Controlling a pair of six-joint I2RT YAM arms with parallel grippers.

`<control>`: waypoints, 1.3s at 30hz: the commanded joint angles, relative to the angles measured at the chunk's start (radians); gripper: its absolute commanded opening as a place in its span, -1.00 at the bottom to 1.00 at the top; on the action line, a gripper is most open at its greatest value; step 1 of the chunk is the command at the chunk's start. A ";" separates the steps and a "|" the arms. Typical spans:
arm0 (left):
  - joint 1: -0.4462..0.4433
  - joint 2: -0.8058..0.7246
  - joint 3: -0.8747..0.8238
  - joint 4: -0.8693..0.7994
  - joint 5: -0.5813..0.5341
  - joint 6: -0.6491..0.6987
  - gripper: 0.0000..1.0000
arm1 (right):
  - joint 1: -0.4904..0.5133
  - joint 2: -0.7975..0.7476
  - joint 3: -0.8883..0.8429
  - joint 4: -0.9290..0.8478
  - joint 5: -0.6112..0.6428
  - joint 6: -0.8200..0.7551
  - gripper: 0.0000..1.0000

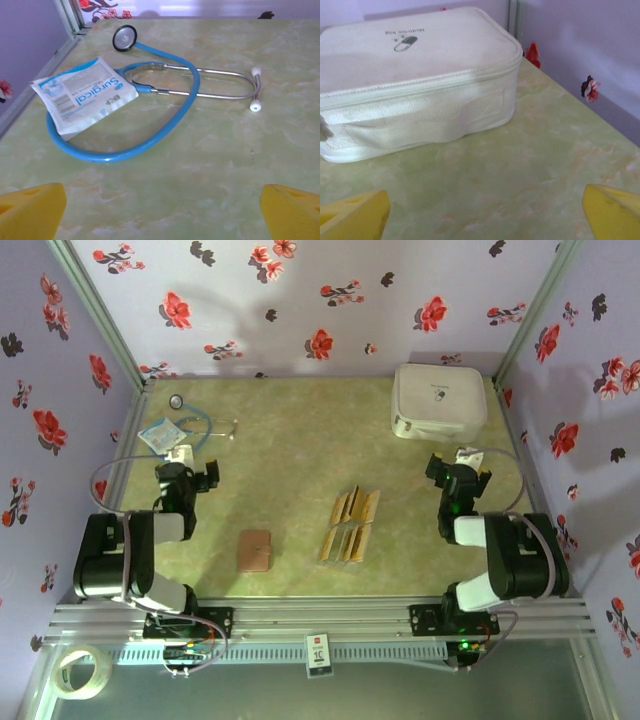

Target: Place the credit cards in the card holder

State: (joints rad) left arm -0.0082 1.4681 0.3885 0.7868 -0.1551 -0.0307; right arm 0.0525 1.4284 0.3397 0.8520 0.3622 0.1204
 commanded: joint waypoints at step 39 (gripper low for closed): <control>-0.189 -0.438 0.469 -1.144 -0.058 -0.391 0.99 | 1.252 -0.486 0.420 -1.323 -0.273 0.624 0.77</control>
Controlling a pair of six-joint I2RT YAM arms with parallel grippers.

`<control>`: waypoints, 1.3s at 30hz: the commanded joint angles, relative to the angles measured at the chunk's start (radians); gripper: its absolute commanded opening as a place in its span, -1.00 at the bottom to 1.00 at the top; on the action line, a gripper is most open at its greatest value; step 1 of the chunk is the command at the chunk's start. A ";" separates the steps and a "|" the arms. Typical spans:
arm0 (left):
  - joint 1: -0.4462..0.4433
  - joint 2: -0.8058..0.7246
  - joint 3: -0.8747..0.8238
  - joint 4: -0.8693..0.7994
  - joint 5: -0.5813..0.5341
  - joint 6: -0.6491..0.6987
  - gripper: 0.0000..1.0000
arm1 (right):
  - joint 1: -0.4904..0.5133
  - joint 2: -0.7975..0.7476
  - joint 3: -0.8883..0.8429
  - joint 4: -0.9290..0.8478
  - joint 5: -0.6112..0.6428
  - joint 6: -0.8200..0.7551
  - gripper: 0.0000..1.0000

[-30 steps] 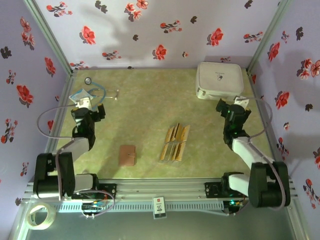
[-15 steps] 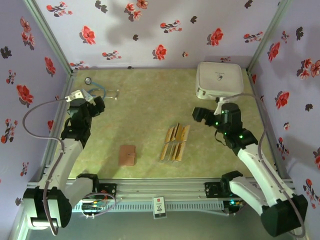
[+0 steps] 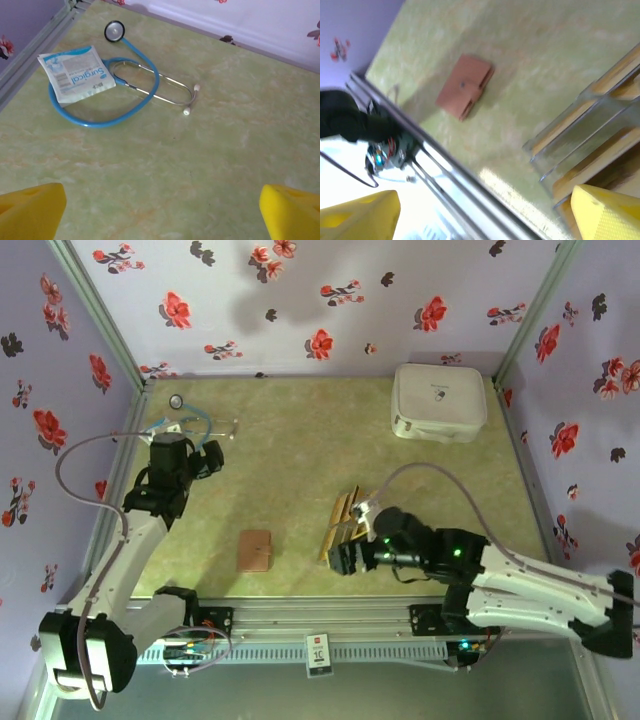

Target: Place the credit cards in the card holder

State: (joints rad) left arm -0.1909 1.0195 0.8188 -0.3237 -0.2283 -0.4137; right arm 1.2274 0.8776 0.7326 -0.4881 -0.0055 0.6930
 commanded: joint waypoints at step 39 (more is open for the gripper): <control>-0.008 0.106 0.071 -0.016 0.004 -0.007 0.99 | 0.248 0.661 0.115 -0.013 0.265 -0.023 0.67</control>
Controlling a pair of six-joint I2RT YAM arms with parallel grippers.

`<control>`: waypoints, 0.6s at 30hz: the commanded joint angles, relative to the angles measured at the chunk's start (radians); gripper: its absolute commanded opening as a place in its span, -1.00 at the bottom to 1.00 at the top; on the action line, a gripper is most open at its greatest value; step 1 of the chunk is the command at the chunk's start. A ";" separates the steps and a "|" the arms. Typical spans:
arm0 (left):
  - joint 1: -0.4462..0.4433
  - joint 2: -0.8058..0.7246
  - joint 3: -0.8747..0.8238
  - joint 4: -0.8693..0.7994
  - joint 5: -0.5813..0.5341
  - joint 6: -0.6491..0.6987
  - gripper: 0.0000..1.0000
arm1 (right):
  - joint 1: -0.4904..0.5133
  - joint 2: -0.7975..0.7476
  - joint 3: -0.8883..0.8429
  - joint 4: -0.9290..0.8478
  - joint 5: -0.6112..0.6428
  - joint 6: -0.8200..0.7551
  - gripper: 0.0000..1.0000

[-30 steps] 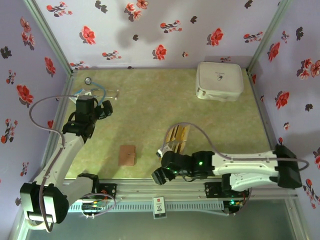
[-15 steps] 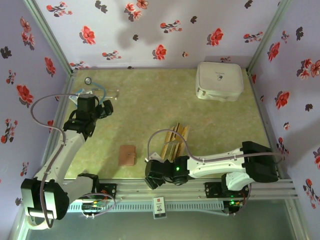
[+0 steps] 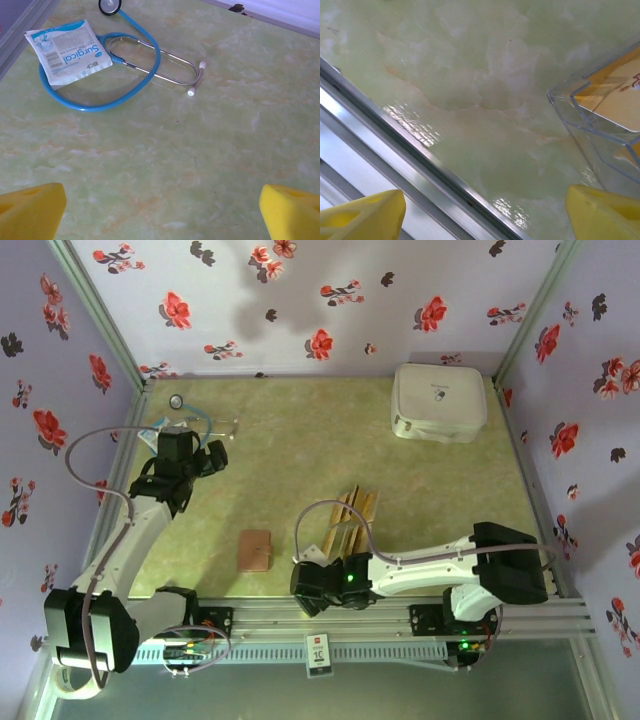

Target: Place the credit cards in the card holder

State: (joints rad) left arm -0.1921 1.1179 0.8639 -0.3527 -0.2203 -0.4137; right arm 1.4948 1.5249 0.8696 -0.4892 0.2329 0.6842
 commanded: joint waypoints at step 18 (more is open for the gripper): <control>-0.006 0.039 0.033 0.024 -0.008 -0.005 0.99 | -0.272 -0.005 -0.057 0.045 0.024 -0.151 0.64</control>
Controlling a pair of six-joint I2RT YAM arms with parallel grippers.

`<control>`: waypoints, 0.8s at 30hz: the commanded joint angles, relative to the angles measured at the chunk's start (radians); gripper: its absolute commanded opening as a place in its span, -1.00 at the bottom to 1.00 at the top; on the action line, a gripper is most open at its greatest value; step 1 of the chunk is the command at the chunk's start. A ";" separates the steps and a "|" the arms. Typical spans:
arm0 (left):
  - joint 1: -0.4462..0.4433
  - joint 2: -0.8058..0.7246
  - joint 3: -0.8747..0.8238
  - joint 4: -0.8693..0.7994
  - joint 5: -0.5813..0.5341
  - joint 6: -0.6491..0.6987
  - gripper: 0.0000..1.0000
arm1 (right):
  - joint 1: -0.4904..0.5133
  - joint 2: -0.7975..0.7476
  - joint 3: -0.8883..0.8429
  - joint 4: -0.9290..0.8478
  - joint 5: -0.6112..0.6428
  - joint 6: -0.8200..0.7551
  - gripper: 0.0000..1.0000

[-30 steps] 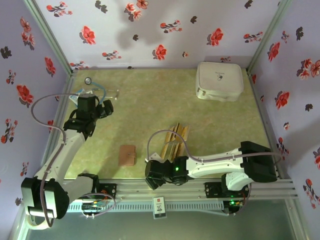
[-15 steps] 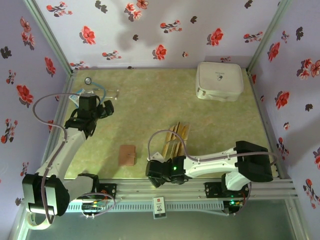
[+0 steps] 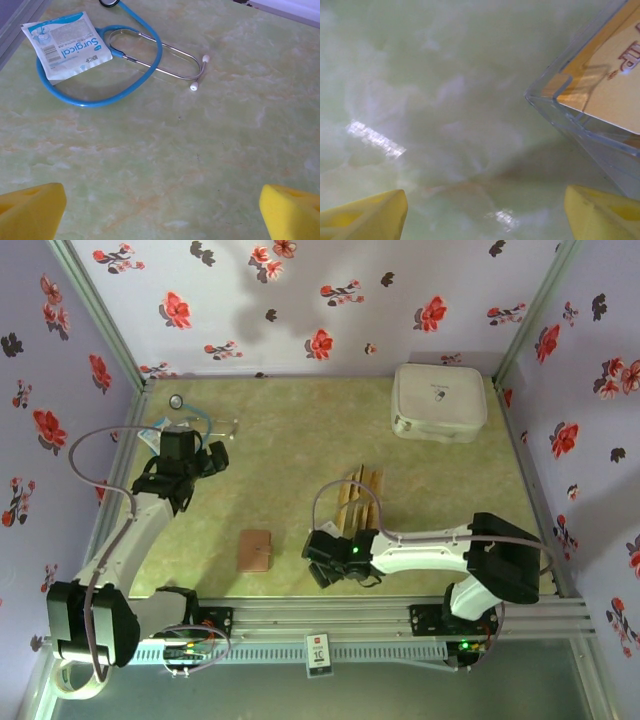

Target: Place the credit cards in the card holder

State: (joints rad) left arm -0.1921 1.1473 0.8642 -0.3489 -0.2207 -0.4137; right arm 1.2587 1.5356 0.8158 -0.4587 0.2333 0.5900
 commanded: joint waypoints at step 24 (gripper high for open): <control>-0.007 0.018 0.034 0.004 0.001 -0.004 1.00 | -0.403 0.063 0.115 0.051 -0.082 -0.266 0.65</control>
State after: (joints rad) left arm -0.1921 1.1603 0.8654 -0.3447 -0.2203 -0.4137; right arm 0.8581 1.6234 0.8898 -0.3950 0.1833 0.3553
